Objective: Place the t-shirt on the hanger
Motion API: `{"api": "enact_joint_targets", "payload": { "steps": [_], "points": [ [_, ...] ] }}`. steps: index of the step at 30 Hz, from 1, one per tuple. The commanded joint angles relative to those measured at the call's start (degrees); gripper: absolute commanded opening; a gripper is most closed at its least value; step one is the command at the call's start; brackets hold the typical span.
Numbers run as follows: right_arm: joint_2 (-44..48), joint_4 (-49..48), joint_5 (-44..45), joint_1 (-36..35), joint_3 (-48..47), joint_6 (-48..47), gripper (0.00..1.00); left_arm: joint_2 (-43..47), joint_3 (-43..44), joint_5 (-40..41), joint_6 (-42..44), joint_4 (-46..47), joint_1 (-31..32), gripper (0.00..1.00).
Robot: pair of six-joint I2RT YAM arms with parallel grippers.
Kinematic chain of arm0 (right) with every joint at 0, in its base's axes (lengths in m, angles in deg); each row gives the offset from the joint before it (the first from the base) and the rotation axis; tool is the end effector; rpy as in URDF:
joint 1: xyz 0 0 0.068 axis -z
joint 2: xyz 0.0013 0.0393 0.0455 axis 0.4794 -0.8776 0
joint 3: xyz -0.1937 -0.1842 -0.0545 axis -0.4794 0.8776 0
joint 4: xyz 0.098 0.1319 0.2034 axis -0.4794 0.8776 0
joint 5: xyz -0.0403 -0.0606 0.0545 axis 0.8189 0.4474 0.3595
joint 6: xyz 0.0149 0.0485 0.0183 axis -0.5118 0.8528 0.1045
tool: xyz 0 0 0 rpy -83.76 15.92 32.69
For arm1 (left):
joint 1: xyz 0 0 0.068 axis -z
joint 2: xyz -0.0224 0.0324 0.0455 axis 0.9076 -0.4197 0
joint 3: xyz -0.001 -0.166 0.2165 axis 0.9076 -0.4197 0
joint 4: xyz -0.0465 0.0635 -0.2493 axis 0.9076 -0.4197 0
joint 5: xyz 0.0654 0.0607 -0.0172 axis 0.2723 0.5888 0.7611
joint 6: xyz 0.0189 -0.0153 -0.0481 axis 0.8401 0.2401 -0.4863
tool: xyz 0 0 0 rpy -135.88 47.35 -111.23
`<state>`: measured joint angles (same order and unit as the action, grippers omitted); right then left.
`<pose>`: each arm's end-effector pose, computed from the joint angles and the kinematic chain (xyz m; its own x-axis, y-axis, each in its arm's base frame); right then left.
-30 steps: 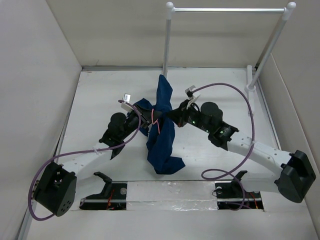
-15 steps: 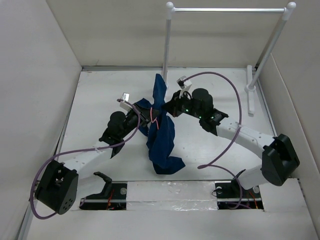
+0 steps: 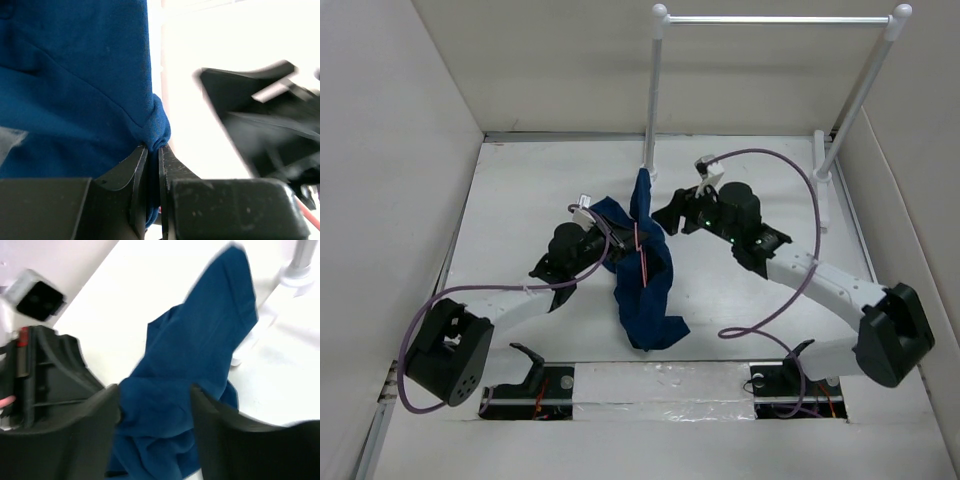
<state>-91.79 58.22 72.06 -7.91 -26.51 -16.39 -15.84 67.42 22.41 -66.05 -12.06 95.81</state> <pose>0.2586 0.2005 0.2995 -0.4246 0.1187 -0.8976 -0.6304 0.6728 0.3872 0.2182 -0.1425 0.2362 -0.7178 -0.6027 -0.3486 0.2565 0.2366 -0.9371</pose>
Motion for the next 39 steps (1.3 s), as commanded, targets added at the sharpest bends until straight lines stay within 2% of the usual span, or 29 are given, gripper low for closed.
{"api": "enact_joint_targets", "payload": {
  "steps": [1,3,5,7,8,9,10,11,14,17,18,21,24,33,39],
  "points": [
    [9.3,0.8,5.3,0.1,1.8,-0.5,0.70,-0.9,2.1,-1.8,-1.7,2.4,0.4,0.00],
    [13.2,2.3,7.2,-0.4,5.1,-0.3,0.75,-1.3,2.7,-1.2,-1.5,2.1,0.4,0.00],
    [18.3,5.1,9.2,-2.7,6.7,-2.1,0.76,-2.1,3.3,-1.2,-1.4,2.0,0.4,0.00],
    [21.2,10.1,10.7,-6.7,8.0,-2.8,0.66,-2.6,3.4,-1.2,-1.3,2.2,0.4,0.00],
    [23.6,11.7,10.9,-8.4,8.7,-2.8,0.56,-2.7,3.4,-1.3,-1.3,2.1,0.4,0.00],
    [24.8,15.1,11.1,-10.3,10.6,-2.5,0.18,-2.9,3.3,-1.3,-1.2,2.1,0.4,0.00],
    [25.7,16.4,12.9,-12.3,11.6,-1.3,0.02,-2.8,3.4,-1.3,-1.2,2.2,0.4,0.00],
    [26.7,17.4,13.6,-16.3,12.5,-1.0,0.00,-2.9,3.2,-1.2,-1.2,2.2,0.4,0.00],
    [28.9,20.4,15.9,-22.9,16.5,1.6,0.00,-3.1,3.1,-1.1,-1.1,2.4,0.4,0.00],
    [27.4,20.1,16.5,-26.5,18.3,4.5,0.23,-3.3,2.7,-1.3,-1.5,3.1,0.4,0.00],
    [26.4,19.4,16.9,-28.6,18.5,4.8,0.40,-3.3,2.4,-1.3,-1.7,3.5,0.4,0.00],
    [21.4,18.9,19.8,-29.9,18.6,5.3,0.56,-3.1,1.4,-1.5,-2.9,5.9,0.4,0.00],
    [17.1,16.2,22.4,-30.5,18.3,5.0,0.64,-2.8,1.3,-1.8,-3.0,6.0,0.4,0.00],
    [9.0,9.2,30.5,-30.5,15.4,5.7,0.64,-1.0,1.0,-1.9,-2.8,4.4,0.4,0.00],
    [5.4,5.8,29.8,-30.5,13.5,4.9,0.62,-1.4,0.4,-2.9,-4.1,5.9,0.4,0.00]
  ]
}}
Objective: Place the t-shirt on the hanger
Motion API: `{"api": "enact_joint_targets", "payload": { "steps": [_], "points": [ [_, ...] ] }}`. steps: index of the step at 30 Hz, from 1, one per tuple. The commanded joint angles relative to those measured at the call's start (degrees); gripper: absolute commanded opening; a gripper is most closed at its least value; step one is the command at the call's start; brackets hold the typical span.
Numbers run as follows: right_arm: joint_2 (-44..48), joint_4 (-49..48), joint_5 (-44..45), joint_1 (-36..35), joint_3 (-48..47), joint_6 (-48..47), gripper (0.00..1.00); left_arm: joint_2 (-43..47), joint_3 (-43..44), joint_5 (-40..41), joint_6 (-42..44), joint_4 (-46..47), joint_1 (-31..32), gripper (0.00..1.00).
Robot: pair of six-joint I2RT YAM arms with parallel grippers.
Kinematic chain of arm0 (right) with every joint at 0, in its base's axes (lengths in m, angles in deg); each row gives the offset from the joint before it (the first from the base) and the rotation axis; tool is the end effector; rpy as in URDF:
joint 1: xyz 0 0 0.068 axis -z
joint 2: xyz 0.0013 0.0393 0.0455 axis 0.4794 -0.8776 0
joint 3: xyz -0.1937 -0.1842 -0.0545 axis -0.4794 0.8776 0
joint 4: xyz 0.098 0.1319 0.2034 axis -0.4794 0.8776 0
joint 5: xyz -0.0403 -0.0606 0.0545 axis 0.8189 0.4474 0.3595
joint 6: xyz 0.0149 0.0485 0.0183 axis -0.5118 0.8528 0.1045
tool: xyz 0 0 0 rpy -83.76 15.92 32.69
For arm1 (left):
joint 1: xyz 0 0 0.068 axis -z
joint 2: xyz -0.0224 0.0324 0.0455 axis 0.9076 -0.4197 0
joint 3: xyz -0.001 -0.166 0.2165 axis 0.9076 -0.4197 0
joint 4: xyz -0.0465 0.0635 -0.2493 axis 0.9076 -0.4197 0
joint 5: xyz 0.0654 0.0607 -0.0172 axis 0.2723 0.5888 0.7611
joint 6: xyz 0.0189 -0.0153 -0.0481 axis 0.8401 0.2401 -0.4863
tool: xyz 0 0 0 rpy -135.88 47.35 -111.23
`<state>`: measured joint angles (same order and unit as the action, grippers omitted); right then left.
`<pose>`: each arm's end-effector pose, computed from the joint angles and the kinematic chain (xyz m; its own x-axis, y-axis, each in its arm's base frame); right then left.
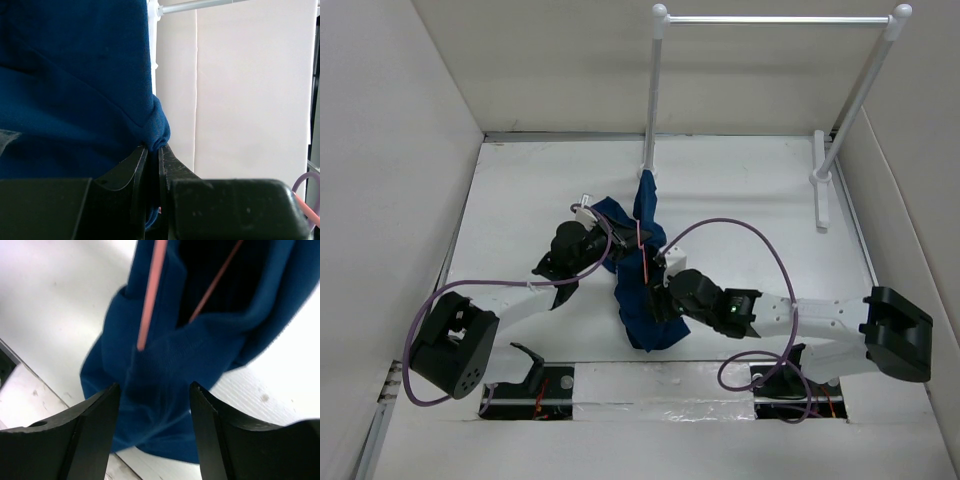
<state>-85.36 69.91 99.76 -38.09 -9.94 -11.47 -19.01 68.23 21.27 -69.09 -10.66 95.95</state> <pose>0.1153 0.2429 0.2124 -0.5438 -0.2092 -0.8127 -0.6162 0.7570 0.2174 0.2246 -0.1479 0.2299 -0.7482 -0.5955 -0.2925 0.2087 0.2073 -0.9558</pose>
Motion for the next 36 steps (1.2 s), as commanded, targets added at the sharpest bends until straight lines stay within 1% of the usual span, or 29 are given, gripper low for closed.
{"api": "enact_joint_targets", "payload": {
  "steps": [1,3,8,10,11,12,15,16,17,18,21,24,33,34,35,36],
  "points": [
    [-1.9,-6.4,2.5,-0.3,-3.2,-0.2,0.61,1.7,-0.6,-1.9,-1.3,4.9,0.3,0.00],
    [-2.7,-7.2,2.9,-0.3,-3.7,-0.3,0.55,1.7,-0.9,-2.0,-1.6,5.2,0.3,0.00],
    [-5.5,-8.4,3.1,-0.3,-5.7,-1.3,0.49,2.1,-1.6,-2.1,-2.4,6.1,0.3,0.00],
    [-6.3,-8.0,3.1,-0.3,-6.3,-1.4,0.31,2.5,-1.7,-2.1,-2.4,6.2,0.3,0.00],
    [-6.5,-7.7,3.2,-0.3,-6.6,-1.4,0.25,2.6,-1.7,-2.0,-2.4,6.1,0.3,0.00],
    [-6.5,-7.7,3.1,-0.3,-6.8,-1.3,0.22,2.6,-1.8,-1.9,-2.3,6.1,0.3,0.00],
    [-5.6,-7.7,3.6,-0.3,-6.7,-1.3,0.22,2.7,-2.1,-1.9,-2.2,6.0,0.3,0.00],
    [-5.4,-7.8,4.2,-0.3,-6.7,-1.7,0.23,2.4,-2.1,-1.9,-2.5,6.4,0.3,0.00],
    [-5.5,-7.8,4.5,-0.3,-6.8,-1.9,0.25,2.3,-2.1,-1.9,-2.6,6.8,0.3,0.00],
    [-5.6,-6.9,4.6,-0.3,-7.2,-1.9,0.31,2.1,-2.1,-2.0,-2.8,7.0,0.3,0.00],
    [-6.9,-6.4,3.8,-0.3,-7.9,-1.4,0.41,2.4,-2.1,-2.0,-3.0,7.2,0.3,0.00],
    [-7.4,-7.2,3.5,-0.3,-6.5,-0.3,0.43,2.8,-2.1,-1.9,-3.1,7.2,0.3,0.00],
    [-8.0,-5.8,5.5,-0.3,-5.3,0.5,0.45,3.4,-1.5,-2.3,-3.5,6.7,0.3,0.00],
    [-8.1,-5.8,5.7,-0.3,-5.5,0.5,0.43,3.4,-1.5,-2.5,-3.6,6.7,0.3,0.00],
    [-8.1,-5.7,6.3,-0.3,-5.6,0.3,0.39,3.4,-1.6,-2.6,-3.6,6.7,0.3,0.00],
    [-8.4,-5.7,6.7,-0.3,-5.7,0.0,0.30,3.4,-1.7,-2.6,-3.7,6.7,0.3,0.00]
  ]
}}
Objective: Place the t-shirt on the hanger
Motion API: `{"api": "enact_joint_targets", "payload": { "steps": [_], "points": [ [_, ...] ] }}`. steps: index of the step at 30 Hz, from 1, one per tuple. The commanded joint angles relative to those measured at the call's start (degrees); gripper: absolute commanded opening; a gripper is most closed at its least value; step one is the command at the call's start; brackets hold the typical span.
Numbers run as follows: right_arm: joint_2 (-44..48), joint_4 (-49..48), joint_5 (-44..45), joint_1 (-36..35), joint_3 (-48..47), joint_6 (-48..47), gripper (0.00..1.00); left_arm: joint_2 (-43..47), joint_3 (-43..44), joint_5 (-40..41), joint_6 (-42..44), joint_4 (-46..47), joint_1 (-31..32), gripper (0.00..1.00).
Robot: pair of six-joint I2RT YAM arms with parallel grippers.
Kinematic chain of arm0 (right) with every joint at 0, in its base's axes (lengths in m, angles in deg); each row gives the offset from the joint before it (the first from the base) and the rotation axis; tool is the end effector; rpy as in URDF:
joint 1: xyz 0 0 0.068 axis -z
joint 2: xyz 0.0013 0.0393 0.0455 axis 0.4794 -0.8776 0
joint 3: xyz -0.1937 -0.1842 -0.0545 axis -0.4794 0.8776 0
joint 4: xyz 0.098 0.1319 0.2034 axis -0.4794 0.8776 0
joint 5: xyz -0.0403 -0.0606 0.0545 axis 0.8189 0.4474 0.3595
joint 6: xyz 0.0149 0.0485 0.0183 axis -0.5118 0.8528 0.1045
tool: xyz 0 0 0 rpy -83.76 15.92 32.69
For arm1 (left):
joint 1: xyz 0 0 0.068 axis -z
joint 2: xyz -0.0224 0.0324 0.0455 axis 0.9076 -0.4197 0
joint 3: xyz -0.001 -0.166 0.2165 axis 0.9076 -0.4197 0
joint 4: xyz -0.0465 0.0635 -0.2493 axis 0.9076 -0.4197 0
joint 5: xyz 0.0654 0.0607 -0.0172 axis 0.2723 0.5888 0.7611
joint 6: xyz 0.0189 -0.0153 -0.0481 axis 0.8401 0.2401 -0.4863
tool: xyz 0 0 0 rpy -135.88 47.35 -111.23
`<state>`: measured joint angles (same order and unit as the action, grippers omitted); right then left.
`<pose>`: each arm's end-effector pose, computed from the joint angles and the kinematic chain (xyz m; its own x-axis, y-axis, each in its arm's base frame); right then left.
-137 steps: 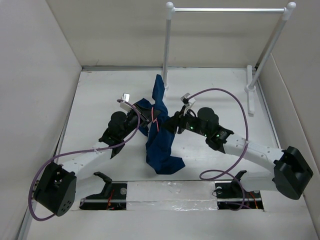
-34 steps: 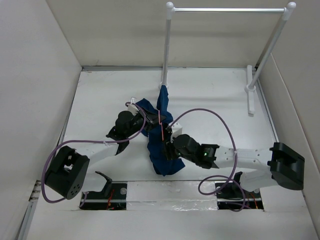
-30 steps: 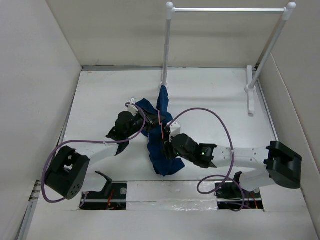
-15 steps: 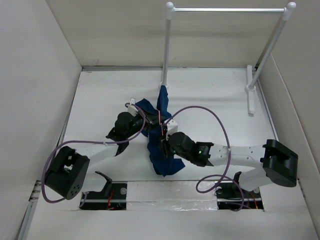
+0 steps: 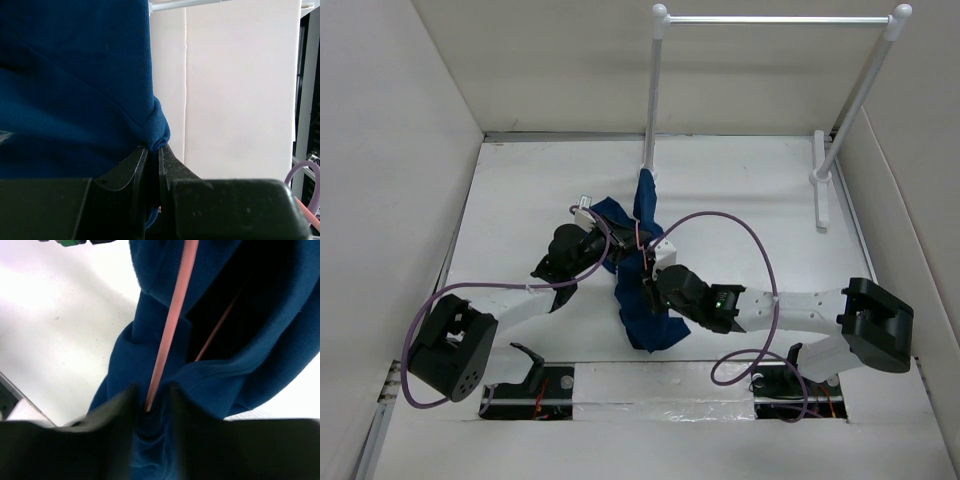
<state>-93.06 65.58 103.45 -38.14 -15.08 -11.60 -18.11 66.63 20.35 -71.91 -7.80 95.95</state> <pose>0.1295 0.2710 0.2130 -0.5156 -0.1711 -0.8396 -0.5859 0.7854 0.1998 0.2194 -0.1454 0.2302 -0.7591 -0.5977 -0.2579 0.2055 0.1559 -0.9662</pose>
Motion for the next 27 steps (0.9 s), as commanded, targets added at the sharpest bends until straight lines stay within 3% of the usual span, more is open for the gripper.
{"api": "enact_joint_targets", "payload": {
  "steps": [1,4,10,13,14,17,19,24,27],
  "points": [
    [-0.8,-1.2,3.4,-0.3,-0.9,0.0,0.24,2.8,-0.1,-1.8,-0.9,3.5,0.3,0.00],
    [-0.3,0.1,5.0,-0.3,-1.9,-0.6,0.02,3.1,0.0,-1.9,-1.0,3.1,0.3,0.00],
    [6.0,5.1,6.2,-0.8,-2.6,-4.1,0.00,1.9,3.1,-3.2,2.7,0.0,0.3,0.00],
    [12.9,9.0,3.9,-0.8,-1.8,-5.7,0.00,2.5,6.1,-2.7,7.7,-4.2,0.3,0.18],
    [16.9,9.9,1.9,-0.8,-1.6,-6.4,0.00,3.0,6.3,-0.9,9.6,-4.5,0.3,0.32],
    [21.8,13.8,-2.7,-0.3,-1.4,-6.8,0.00,5.5,9.2,2.7,13.6,-10.2,0.3,0.54],
    [25.6,16.6,-5.3,2.0,-1.3,-6.9,0.00,8.1,11.5,4.8,16.9,-13.7,0.3,0.59],
    [31.1,19.5,-12.7,6.9,-0.7,-8.3,0.00,13.9,13.8,15.2,23.2,-20.4,0.3,0.59],
    [32.5,21.5,-16.2,10.3,-1.5,-9.5,0.00,17.9,13.5,22.6,26.0,-23.5,0.3,0.46]
  ]
}}
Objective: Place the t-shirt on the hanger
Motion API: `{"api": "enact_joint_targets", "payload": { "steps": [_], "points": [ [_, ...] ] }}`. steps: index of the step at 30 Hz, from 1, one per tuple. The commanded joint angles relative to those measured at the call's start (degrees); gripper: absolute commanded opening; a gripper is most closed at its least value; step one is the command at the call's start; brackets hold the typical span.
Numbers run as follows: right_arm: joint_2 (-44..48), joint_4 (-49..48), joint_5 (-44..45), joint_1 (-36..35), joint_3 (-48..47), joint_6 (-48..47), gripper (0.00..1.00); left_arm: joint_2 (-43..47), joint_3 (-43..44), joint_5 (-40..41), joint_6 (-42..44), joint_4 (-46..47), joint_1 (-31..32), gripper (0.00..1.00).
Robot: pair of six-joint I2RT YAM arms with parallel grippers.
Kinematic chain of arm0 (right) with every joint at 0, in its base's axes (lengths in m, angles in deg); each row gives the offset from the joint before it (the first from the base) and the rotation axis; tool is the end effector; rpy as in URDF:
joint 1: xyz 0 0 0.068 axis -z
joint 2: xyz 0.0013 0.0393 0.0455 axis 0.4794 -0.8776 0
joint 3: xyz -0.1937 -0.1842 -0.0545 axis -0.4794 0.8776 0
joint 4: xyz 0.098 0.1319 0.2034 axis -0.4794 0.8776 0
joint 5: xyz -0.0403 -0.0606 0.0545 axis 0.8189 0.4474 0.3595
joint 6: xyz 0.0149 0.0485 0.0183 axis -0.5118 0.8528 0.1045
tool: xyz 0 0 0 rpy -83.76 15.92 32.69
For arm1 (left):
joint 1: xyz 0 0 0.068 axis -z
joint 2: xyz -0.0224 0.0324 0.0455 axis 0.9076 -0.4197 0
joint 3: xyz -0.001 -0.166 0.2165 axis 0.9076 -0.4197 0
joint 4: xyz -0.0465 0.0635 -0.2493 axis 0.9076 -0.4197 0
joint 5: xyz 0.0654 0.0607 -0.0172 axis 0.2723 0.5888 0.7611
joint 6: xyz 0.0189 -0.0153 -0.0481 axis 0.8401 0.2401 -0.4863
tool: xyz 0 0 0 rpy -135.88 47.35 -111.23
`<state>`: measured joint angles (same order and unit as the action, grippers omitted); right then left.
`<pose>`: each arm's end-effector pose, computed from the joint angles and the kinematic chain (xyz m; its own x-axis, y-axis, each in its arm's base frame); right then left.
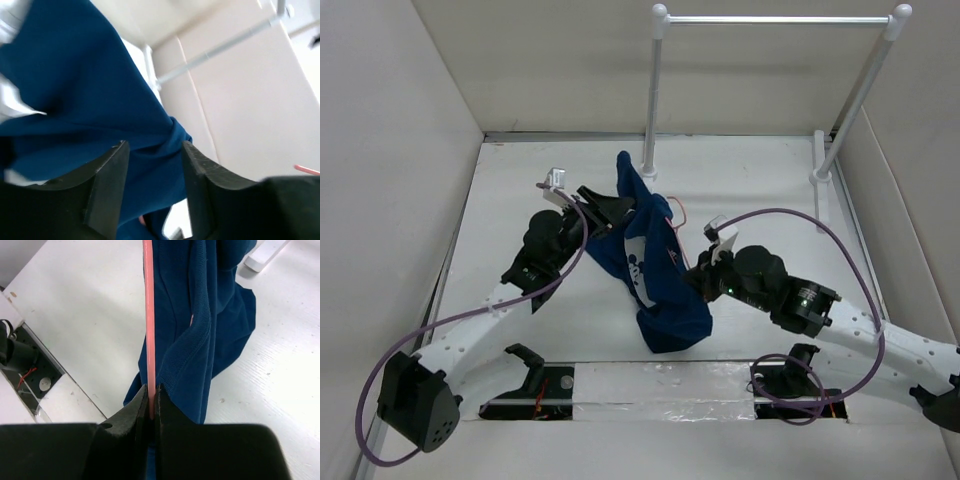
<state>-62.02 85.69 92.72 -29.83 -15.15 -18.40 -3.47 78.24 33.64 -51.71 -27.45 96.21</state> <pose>0.1109 0.1699 0.3062 -0.4276 -0.0885 -0.8996 -0.6617 0.7087 0.2448 0.2044 -0.1284 0.3231 -0.4537 -0.6737 -0.5834 0.4435 0.3971 -0.8035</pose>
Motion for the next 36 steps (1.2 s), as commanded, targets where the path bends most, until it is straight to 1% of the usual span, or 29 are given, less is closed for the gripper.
{"api": "enact_joint_targets", "payload": {
  "steps": [1,2,4,5,6,8,9,10,11,12,13,14,16,17,18,20,24,27,31,32,34,35,36],
  "points": [
    [1.6,1.8,-6.2,3.4,-1.6,-3.0,0.00,4.7,1.9,10.8,6.5,-5.6,0.0,0.41],
    [2.0,2.1,-7.7,4.2,-2.1,-3.4,0.00,5.3,1.8,13.1,7.2,-6.5,0.0,0.36],
    [2.2,3.2,-8.7,5.8,-2.8,-3.9,0.00,6.4,1.0,14.1,8.4,-6.4,-0.7,0.35],
    [2.5,3.2,-12.7,7.2,-3.0,-4.3,0.00,6.3,0.6,14.9,9.3,-5.7,-0.7,0.28],
    [2.6,2.8,-14.3,7.8,-3.5,-4.3,0.00,6.0,-0.1,14.8,11.5,-5.1,-0.7,0.23],
    [2.9,2.5,-18.6,9.8,-3.9,-4.5,0.00,4.6,-0.9,12.2,14.4,-1.3,-1.2,0.13],
    [3.0,3.0,-19.8,10.4,-4.7,-4.6,0.00,4.0,-2.0,10.6,17.2,0.3,-1.2,0.12],
    [3.0,3.2,-20.6,10.9,-5.0,-4.8,0.00,2.8,-2.6,8.6,18.9,4.8,-1.2,0.11],
    [3.2,3.5,-22.1,11.5,-5.4,-5.0,0.00,2.2,-3.1,3.9,20.4,6.8,-1.2,0.14],
    [3.3,3.8,-22.9,12.8,-5.7,-5.0,0.00,1.6,-4.0,2.2,21.5,8.4,-1.2,0.17],
    [3.2,4.0,-24.1,13.6,-6.4,-5.0,0.00,0.7,-4.6,0.5,24.2,11.9,-1.2,0.21],
    [3.2,4.0,-26.5,14.3,-6.6,-5.2,0.00,0.5,-5.0,-1.9,25.5,13.5,-0.7,0.29],
    [3.1,4.0,-28.6,16.3,-7.2,-5.2,0.00,-0.1,-5.6,-2.7,28.8,16.0,0.3,0.37],
    [3.0,4.0,-30.1,16.8,-7.6,-5.0,0.00,-0.4,-5.5,-4.5,29.3,16.5,0.3,0.43],
    [3.0,4.0,-30.8,16.8,-7.8,-5.1,0.00,-0.7,-5.3,-5.4,29.5,17.0,0.3,0.45],
    [2.6,4.1,-31.9,18.3,-8.5,-5.2,0.00,-1.2,-5.0,-6.5,29.6,17.8,0.3,0.46],
    [2.5,4.0,-32.4,18.3,-9.1,-5.2,0.00,-2.4,-4.3,-8.9,29.6,19.5,0.3,0.47],
    [2.4,3.6,-32.9,18.3,-9.4,-5.0,0.00,-5.4,-2.8,-11.1,29.6,20.4,0.3,0.48],
    [2.3,2.9,-33.7,18.3,-9.6,-4.7,0.00,-8.7,-1.3,-11.4,29.9,21.9,0.3,0.48],
    [2.2,3.0,-33.8,18.3,-9.8,-4.7,0.00,-9.2,-1.1,-11.5,29.9,22.2,0.3,0.44],
    [2.1,3.1,-33.6,18.8,-10.0,-4.7,0.00,-9.3,-1.1,-11.2,29.3,24.0,0.3,0.33],
    [2.1,3.3,-33.3,18.8,-10.0,-4.8,0.00,-8.9,-1.2,-11.3,29.2,24.5,0.3,0.17],
    [2.0,3.4,-33.2,18.8,-10.0,-4.9,0.00,-8.6,-1.2,-11.1,28.9,24.6,0.3,0.07]
  ]
}}
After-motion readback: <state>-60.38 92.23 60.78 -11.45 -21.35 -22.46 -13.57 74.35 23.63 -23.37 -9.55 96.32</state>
